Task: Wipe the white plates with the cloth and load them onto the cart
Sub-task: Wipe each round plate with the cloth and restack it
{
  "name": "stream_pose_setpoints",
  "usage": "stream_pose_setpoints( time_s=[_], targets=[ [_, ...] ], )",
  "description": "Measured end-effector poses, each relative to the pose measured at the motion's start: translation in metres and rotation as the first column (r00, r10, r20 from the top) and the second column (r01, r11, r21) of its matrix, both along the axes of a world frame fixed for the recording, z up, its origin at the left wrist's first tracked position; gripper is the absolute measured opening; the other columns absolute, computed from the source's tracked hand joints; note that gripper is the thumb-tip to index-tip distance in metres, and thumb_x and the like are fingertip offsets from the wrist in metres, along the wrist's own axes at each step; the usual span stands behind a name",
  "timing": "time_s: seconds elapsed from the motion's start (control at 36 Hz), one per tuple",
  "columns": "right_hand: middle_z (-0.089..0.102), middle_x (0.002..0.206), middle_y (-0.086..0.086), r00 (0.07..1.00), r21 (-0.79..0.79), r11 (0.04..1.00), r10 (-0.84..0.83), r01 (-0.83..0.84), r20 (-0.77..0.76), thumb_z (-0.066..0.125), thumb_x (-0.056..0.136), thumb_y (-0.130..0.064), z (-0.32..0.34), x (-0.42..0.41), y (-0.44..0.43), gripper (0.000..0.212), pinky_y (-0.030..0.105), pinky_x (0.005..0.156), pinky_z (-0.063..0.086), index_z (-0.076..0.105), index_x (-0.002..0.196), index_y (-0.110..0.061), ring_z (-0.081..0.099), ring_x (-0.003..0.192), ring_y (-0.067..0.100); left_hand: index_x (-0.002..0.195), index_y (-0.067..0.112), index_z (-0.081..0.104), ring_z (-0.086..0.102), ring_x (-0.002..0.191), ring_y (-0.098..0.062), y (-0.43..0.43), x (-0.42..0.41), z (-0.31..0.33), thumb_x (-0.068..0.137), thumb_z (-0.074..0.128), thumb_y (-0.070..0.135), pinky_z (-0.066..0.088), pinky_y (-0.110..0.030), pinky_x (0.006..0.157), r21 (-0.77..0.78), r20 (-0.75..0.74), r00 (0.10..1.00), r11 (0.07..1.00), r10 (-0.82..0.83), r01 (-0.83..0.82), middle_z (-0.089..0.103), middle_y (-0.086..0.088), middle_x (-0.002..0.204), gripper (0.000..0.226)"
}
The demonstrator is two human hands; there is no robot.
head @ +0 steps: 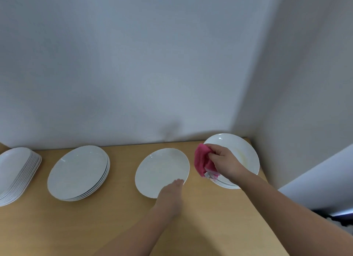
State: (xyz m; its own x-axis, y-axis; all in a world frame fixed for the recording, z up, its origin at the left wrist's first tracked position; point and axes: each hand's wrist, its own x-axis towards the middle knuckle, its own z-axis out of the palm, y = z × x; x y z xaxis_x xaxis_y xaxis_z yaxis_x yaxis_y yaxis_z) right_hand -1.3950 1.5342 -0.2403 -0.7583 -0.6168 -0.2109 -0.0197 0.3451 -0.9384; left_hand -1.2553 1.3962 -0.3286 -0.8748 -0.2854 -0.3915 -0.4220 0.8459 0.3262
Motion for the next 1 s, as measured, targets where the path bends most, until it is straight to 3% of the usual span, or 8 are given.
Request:
stream_pose_setpoints(
  time_s=[0.14,0.25,0.36,0.53,0.64,0.78,0.89,1.0],
  targets=[
    [0.054,0.053,0.028,0.995,-0.078,0.995,0.073,-0.068,0.062,0.03,0.08,0.005,0.008,0.003,-0.012,0.042,0.033,0.043,0.039,0.065,0.093,-0.014,0.045,0.042,0.028,0.126,0.018,0.05,0.054,0.084,-0.017,-0.02,-0.001,0.035,0.091,0.039,0.003,0.037,-0.024,0.07,-0.001,-0.163,0.972,0.985,0.169,-0.172,0.057,0.003,0.091,0.04],
    [0.047,0.047,0.028,0.986,-0.148,0.981,0.138,-0.124,0.089,0.029,0.078,0.008,0.021,0.008,-0.027,0.034,0.033,0.042,0.035,0.06,0.089,0.001,0.039,0.038,0.026,0.118,0.014,0.057,0.053,0.083,-0.021,-0.038,0.003,0.061,0.097,0.041,0.01,0.044,-0.029,0.071,0.123,-0.312,0.898,0.95,0.311,-0.286,0.06,-0.003,0.092,0.027],
    [0.043,0.049,0.034,0.984,-0.185,0.972,0.16,-0.142,0.083,0.027,0.08,0.011,0.036,0.012,-0.042,0.033,0.032,0.043,0.036,0.056,0.095,0.004,0.041,0.042,0.028,0.113,0.011,0.062,0.052,0.074,-0.011,-0.053,0.009,0.082,0.097,0.048,0.015,0.034,-0.01,0.054,0.303,-0.386,0.783,0.869,0.488,-0.392,0.064,-0.002,0.092,0.022],
    [0.06,0.071,0.035,0.985,-0.148,0.975,0.171,-0.165,0.031,0.031,0.086,0.008,0.05,0.019,-0.061,0.038,0.04,0.048,0.044,0.063,0.1,-0.005,0.051,0.05,0.039,0.098,0.019,0.068,0.062,0.087,-0.021,-0.065,0.029,0.102,0.094,0.048,0.014,0.048,-0.032,0.074,0.571,-0.315,0.697,0.715,0.644,-0.402,0.068,0.0,0.093,0.021],
    [0.069,0.102,0.019,0.987,-0.063,0.985,0.156,-0.159,-0.044,0.037,0.089,0.002,0.05,0.026,-0.076,0.04,0.047,0.079,0.052,0.069,0.102,-0.02,0.062,0.087,0.038,0.094,0.017,0.071,0.062,0.081,-0.021,-0.066,0.045,0.101,0.093,0.049,0.011,0.046,-0.031,0.072,0.697,-0.255,0.632,0.592,0.732,-0.405,0.071,-0.008,0.092,0.023],
    [0.07,0.093,0.005,0.977,-0.017,0.977,0.21,-0.211,-0.041,0.041,0.089,-0.006,0.045,0.043,-0.096,0.038,0.029,0.07,0.049,0.068,0.093,-0.032,0.061,0.078,0.014,0.093,0.009,0.07,0.058,0.079,-0.02,-0.071,0.062,0.092,0.094,0.052,0.01,0.045,-0.035,0.074,0.757,-0.194,0.59,0.502,0.784,-0.419,0.068,-0.021,0.097,0.018],
    [0.07,0.089,-0.008,0.962,0.033,0.963,0.268,-0.267,-0.051,0.041,0.089,-0.012,0.039,0.056,-0.114,0.037,0.029,0.075,0.051,0.065,0.093,-0.04,0.063,0.083,0.011,0.08,0.019,0.071,0.06,0.073,-0.016,-0.078,0.069,0.09,0.094,0.053,0.01,0.045,-0.033,0.071,0.782,-0.174,0.57,0.464,0.803,-0.416,0.071,-0.01,0.083,0.024],
    [0.067,0.087,-0.006,0.964,-0.011,0.965,0.262,-0.263,-0.031,0.043,0.092,-0.013,0.032,0.067,-0.131,0.027,0.015,0.056,0.046,0.059,0.1,-0.032,0.058,0.062,-0.001,0.079,0.018,0.069,0.061,0.066,-0.007,-0.087,0.074,0.091,0.093,0.055,0.008,0.046,-0.022,0.062,0.801,-0.14,0.554,0.423,0.821,-0.424,0.069,0.003,0.072,0.022]
  ],
)
